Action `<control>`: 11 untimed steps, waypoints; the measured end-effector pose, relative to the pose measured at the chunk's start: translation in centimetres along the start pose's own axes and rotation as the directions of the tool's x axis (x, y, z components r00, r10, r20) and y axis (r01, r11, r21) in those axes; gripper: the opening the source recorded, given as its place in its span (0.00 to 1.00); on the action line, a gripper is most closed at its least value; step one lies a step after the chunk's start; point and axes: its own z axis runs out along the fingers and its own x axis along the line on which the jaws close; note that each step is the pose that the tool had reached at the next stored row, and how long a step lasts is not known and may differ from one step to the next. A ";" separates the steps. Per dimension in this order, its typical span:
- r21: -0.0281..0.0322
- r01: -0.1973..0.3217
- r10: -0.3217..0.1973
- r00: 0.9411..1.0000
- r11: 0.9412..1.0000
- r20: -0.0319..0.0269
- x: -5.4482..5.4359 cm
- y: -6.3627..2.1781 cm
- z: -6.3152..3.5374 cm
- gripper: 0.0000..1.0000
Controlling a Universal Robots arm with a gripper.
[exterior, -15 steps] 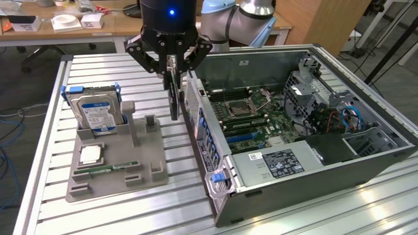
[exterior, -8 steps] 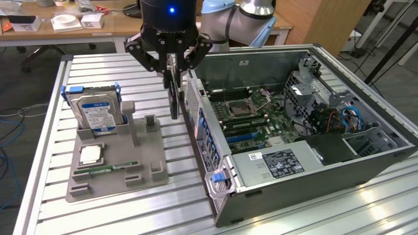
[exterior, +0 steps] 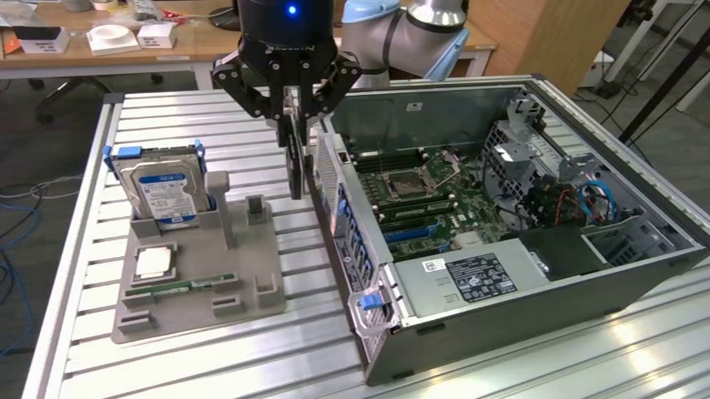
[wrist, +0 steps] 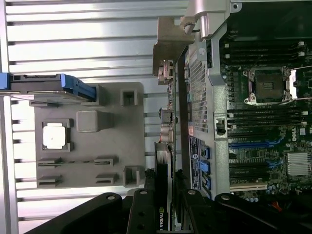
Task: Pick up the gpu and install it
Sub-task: 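Pick up the gpu and move the gpu toward the slot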
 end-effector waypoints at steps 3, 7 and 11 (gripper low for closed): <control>0.000 0.000 0.000 1.000 1.000 0.000 -0.2 0.01 -0.01 0.26; 0.000 0.000 0.000 1.000 1.000 0.000 -0.5 0.04 0.00 0.26; 0.000 0.000 0.000 1.000 1.000 0.000 -0.8 0.06 0.01 0.26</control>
